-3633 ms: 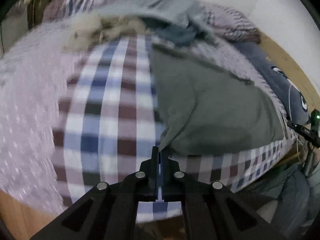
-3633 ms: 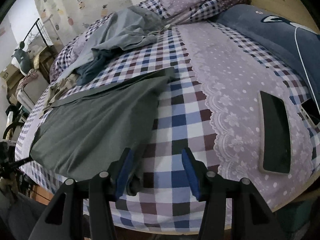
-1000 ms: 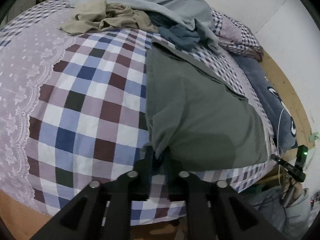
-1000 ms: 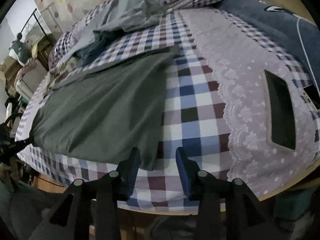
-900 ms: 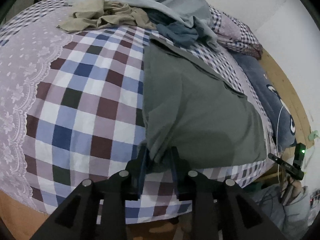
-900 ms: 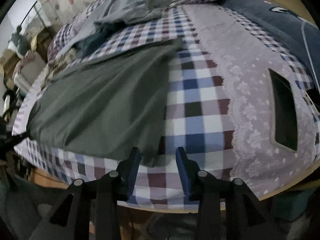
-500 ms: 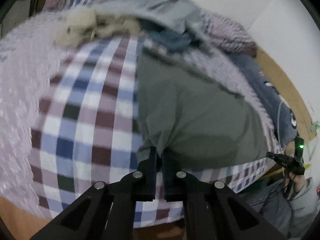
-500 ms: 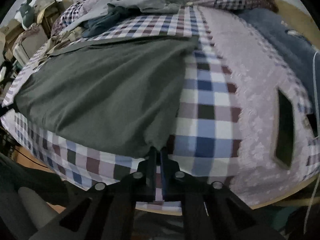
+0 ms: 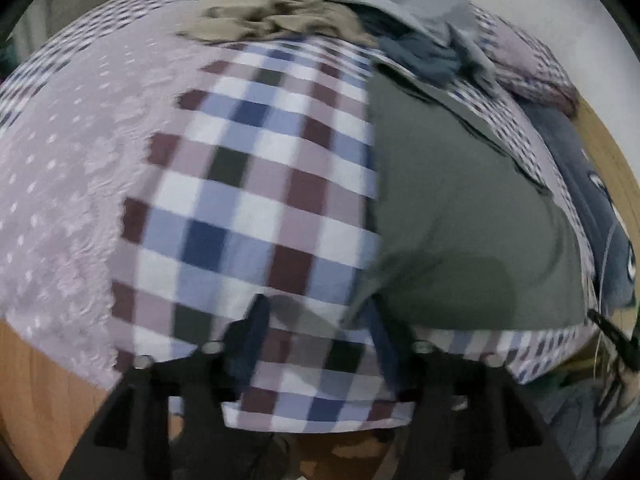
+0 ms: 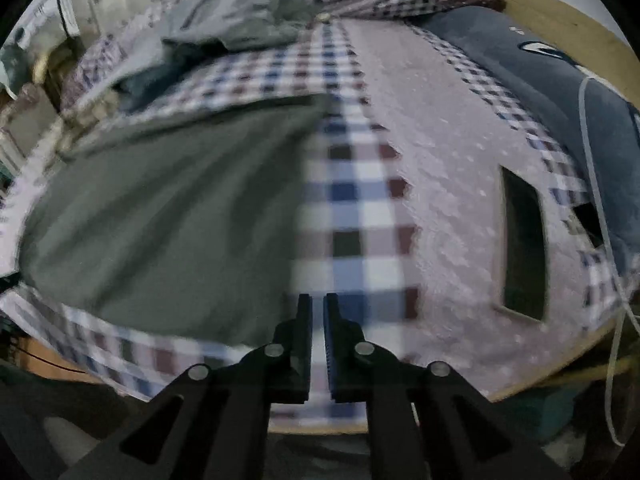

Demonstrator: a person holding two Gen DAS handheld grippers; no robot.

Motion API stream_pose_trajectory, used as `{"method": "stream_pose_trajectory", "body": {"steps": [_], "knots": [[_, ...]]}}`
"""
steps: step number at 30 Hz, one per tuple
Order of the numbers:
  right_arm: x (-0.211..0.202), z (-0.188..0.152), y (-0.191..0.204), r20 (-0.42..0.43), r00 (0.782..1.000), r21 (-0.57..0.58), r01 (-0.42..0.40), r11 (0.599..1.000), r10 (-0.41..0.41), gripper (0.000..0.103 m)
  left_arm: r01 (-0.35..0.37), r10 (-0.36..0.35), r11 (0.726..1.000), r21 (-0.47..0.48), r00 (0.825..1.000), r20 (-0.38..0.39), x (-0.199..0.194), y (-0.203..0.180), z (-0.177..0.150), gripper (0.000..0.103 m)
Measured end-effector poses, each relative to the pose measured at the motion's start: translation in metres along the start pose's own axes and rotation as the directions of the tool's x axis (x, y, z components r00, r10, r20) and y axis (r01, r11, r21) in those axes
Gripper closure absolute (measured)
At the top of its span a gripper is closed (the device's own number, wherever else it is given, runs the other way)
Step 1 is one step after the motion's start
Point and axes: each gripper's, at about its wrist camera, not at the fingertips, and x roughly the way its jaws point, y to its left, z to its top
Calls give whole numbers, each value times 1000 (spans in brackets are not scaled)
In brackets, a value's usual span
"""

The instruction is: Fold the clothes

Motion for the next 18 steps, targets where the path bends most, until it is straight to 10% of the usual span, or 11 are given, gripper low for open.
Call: {"method": "stream_pose_trajectory", "body": {"steps": [6,11,15,18], "knots": [[5,48,63,59,986,-42,-151,988,153,71,127,-122,992,-14,977,175,-34,5,7,48],[23,96,135,81,964,-152,-239,959,253,63,210,-249,964,165,930,270,-43,-36,16,48],[65,127,177,6,962,-184,-268,946,273,63,169,-228,942,292,957,181,-14,-70,17,60],[99,141,193,-57,964,-194,-267,944,261,63,113,-147,949,293,984,96,9,-67,14,94]]}}
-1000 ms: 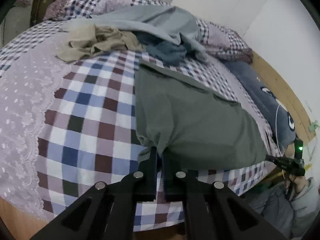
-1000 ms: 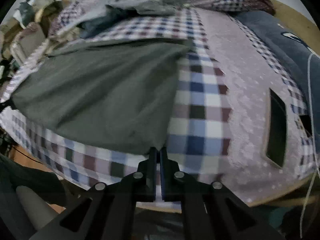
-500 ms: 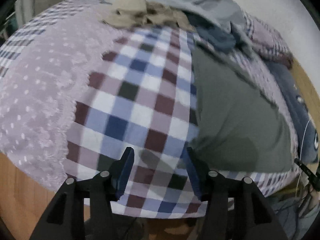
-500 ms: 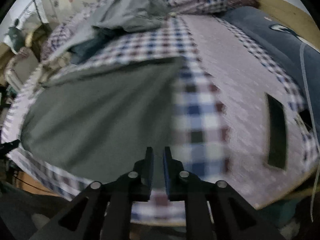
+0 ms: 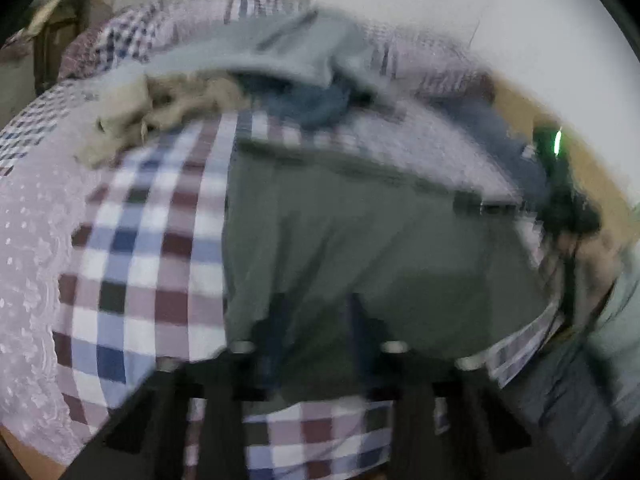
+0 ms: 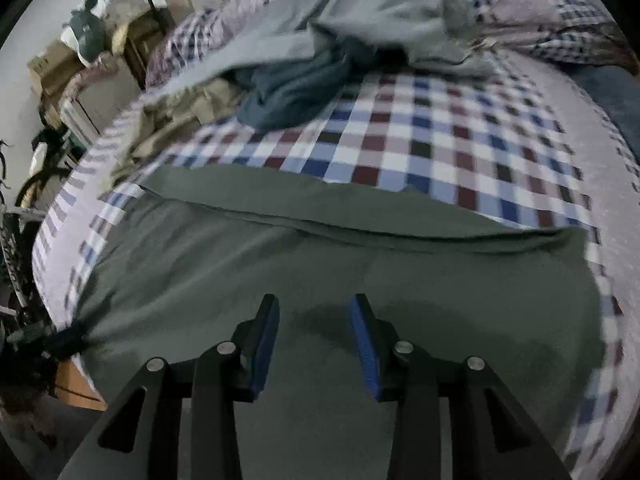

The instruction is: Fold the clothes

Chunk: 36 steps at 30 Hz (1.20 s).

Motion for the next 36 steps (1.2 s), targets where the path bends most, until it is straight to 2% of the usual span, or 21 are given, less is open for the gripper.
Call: {"method": "stream_pose_trajectory", "body": {"steps": [3,8,9,11,12,13,18,21,26,29,30,31,33,35,36], "knots": [[23,12,1,-34,999,-3,19,1000,-19,64,-43,42,999,-17,996,-81,16,9,-7,97],[50,59,-9,-27,996,8,84,996,-84,64,-24,22,999,-26,996,-88,17,12,-9,97],[51,74,-13,0,995,20,99,995,-99,65,-20,17,999,-31,996,-91,16,13,-9,97],[34,105,-25,121,983,100,129,987,-141,63,-13,9,999,-40,996,-94,14,12,-10,98],[23,113,-29,174,974,140,123,982,-147,62,-10,6,999,-43,995,-95,13,13,-10,98],[19,116,-26,188,973,140,108,984,-133,62,-9,5,999,-46,995,-95,13,13,-10,98],[17,117,16,121,993,7,3,1000,-4,62,-15,9,998,-60,995,-96,14,13,-7,98],[38,98,54,-5,998,-121,-67,990,67,61,-19,13,998,-63,995,-98,14,13,-6,98],[82,73,104,-195,979,-276,-116,954,63,61,-3,-4,997,-76,996,-94,17,14,-3,98],[102,83,119,-193,981,-298,-85,951,27,60,5,-12,997,-81,996,-92,18,15,-3,98],[106,91,121,-175,984,-290,-79,954,28,61,3,-11,997,-79,996,-93,18,14,-2,98],[104,101,121,-121,992,-267,-63,962,31,62,0,-8,997,-76,995,-95,19,13,-2,98],[92,122,117,31,999,-198,-24,980,31,61,-3,-4,997,-71,995,-98,20,12,0,98],[62,134,106,208,977,-91,-34,995,52,60,-1,-6,997,-72,995,-99,21,11,2,98],[49,134,101,257,964,-60,-57,997,71,58,1,-9,997,-74,995,-100,21,12,2,98]]}}
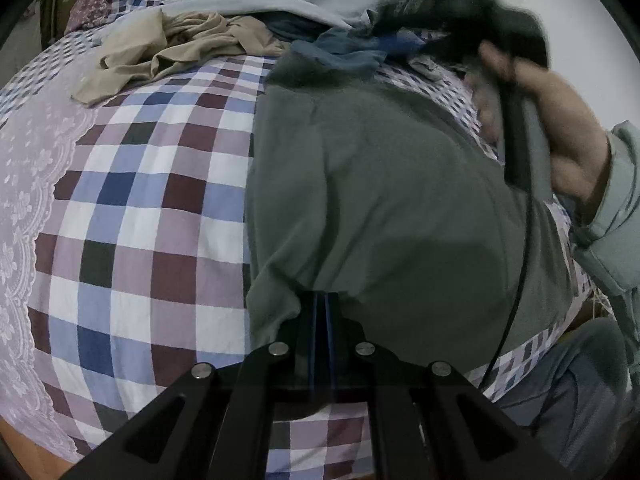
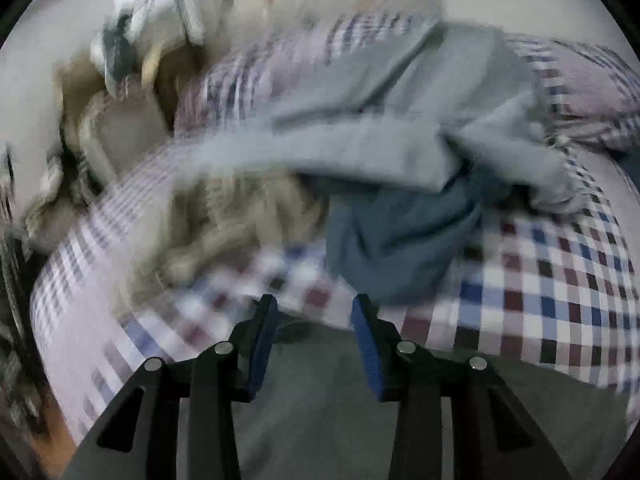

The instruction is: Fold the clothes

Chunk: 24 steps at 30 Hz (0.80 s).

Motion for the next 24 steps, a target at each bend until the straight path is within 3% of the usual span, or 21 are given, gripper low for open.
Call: {"method": "stream_pose_trajectory", "body": {"steps": [2,6,11,15,17,20,21,22,24], "knots": [[-20,-1,-3,45,999,7,-17,1000,17,51,3,-3,1000,-4,1000,0,0,0,0,98],[-56,-22,-25,29,999,-3,-20,1000,20,47,4,-4,1000,-4,1000,1,-2,-2,0,98],[-118,-61,-85,53,992,80,110,991,-114,42,15,-15,1000,-13,1000,11,-9,4,-4,98],[-201,-107,-138,156,931,152,307,940,-329,33,23,-21,999,-29,999,42,-18,8,-6,97],[-232,-131,-166,165,911,257,330,909,-377,31,14,-11,999,-51,998,63,-25,13,-9,94],[-261,-165,-207,132,899,410,335,848,-418,31,-2,15,989,-148,996,89,-35,33,-15,87],[-265,-174,-213,115,898,440,338,832,-425,31,-2,24,979,-204,994,103,-40,44,-20,74],[-267,-180,-215,104,900,452,338,826,-424,31,9,22,965,-262,993,118,-46,55,-24,67],[-269,-186,-206,101,907,424,331,843,-408,31,67,-6,921,-385,988,157,-56,76,-34,63]]}}
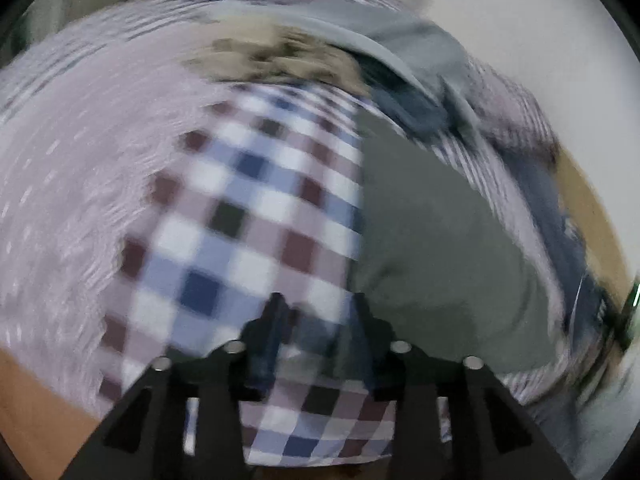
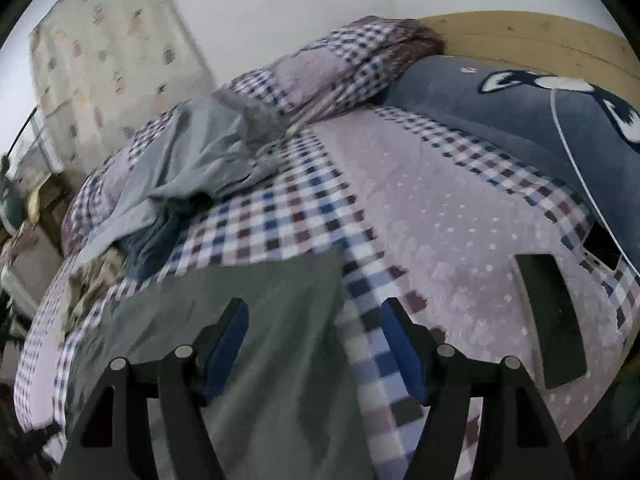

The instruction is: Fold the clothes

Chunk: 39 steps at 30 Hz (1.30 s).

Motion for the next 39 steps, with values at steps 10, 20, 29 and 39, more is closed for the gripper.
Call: {"method": "stream_pose_trajectory", "body": {"steps": [10,20,29,39], "knots": [[-27,-84,144,-13,978,-467,-192,863,210,31,237,-237,924,-301,971,37,10,16,-55,32],[-51,-182,246,-47,936,-809,-241,535,350,27,326,-302,915,-239,944,134,31,-12,-58,32],[-44,-269,297,-48,920,-972,-133,194,389,24,400,-372,874,-276,916,152,28,-4,-47,93],[-12,-316,329,144,921,-989,124,78,361,24,514,-480,809,-285,858,184,14,1,-48,99]]}}
